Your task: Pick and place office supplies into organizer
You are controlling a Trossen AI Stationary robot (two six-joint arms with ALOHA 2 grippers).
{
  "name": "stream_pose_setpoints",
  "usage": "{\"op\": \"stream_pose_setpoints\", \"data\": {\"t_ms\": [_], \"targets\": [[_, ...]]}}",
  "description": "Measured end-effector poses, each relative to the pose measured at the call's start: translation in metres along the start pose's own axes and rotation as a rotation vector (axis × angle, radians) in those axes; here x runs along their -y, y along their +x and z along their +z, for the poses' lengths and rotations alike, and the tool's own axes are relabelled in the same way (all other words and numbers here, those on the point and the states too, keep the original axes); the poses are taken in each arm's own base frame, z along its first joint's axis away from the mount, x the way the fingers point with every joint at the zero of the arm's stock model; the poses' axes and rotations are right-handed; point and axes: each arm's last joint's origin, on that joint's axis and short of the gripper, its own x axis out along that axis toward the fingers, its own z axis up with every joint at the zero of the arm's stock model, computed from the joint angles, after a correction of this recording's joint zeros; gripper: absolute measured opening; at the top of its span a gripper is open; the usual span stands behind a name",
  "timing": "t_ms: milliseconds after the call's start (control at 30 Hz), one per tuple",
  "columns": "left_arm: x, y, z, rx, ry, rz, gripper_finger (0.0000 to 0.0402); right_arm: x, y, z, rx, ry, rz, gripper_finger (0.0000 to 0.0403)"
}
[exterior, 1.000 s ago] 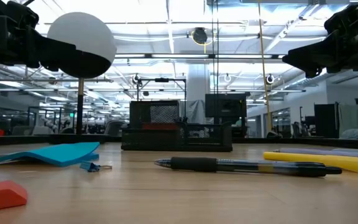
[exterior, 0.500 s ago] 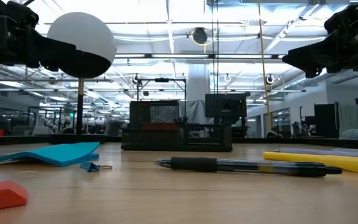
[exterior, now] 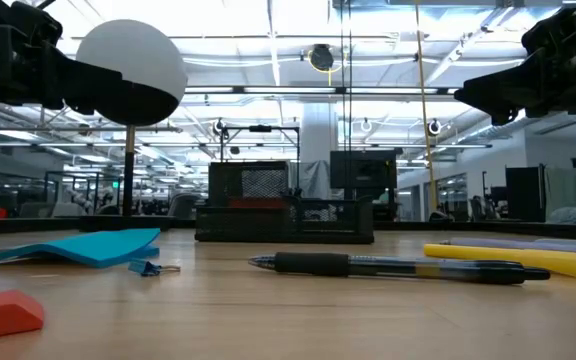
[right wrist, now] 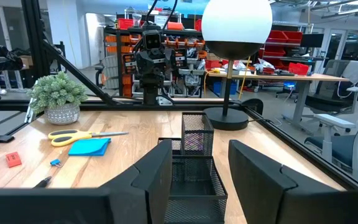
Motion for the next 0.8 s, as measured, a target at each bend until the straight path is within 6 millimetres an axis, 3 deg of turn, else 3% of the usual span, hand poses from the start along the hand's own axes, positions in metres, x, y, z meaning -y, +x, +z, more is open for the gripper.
{"op": "stream_pose_setpoints", "data": {"t_ms": [800], "targets": [[0.0, 0.0, 0.0001, 0.0, 0.0, 0.0, 0.0191, 0.0, 0.0, 0.0004, 0.004, -0.048, 0.0, 0.0153]]}}
